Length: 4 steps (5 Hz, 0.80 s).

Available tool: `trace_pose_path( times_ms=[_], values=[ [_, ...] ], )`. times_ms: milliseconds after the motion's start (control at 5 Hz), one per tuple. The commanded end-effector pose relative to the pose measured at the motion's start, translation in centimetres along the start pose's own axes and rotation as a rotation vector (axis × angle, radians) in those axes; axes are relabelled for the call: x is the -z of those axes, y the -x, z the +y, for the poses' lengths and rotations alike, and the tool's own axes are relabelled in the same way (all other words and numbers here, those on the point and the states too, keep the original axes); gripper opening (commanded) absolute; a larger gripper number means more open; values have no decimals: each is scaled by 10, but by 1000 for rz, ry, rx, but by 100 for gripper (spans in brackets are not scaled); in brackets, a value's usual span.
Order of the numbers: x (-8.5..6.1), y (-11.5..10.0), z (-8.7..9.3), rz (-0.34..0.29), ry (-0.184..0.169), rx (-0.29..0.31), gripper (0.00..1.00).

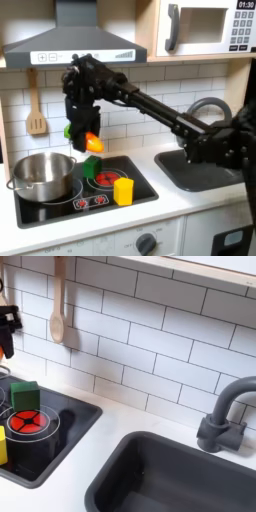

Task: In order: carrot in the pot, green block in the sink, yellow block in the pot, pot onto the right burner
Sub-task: 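Put the carrot in the pot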

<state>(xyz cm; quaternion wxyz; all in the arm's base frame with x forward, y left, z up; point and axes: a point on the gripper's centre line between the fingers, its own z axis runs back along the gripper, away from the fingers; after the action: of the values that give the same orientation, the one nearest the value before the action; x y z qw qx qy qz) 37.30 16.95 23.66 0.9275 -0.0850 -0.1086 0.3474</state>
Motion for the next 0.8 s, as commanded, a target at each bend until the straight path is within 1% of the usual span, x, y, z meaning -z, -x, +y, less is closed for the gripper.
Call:
trace_pose_path(
  times_ms=[0, 200, 400, 600],
  values=[
    [0, -24, 34, -15, -26, -86, 0],
    [8, -30, 43, -10, -37, -109, 0],
    [17, -42, 45, -44, -65, -93, 0],
    [20, -50, 45, -92, -87, -56, 0]
  ],
)
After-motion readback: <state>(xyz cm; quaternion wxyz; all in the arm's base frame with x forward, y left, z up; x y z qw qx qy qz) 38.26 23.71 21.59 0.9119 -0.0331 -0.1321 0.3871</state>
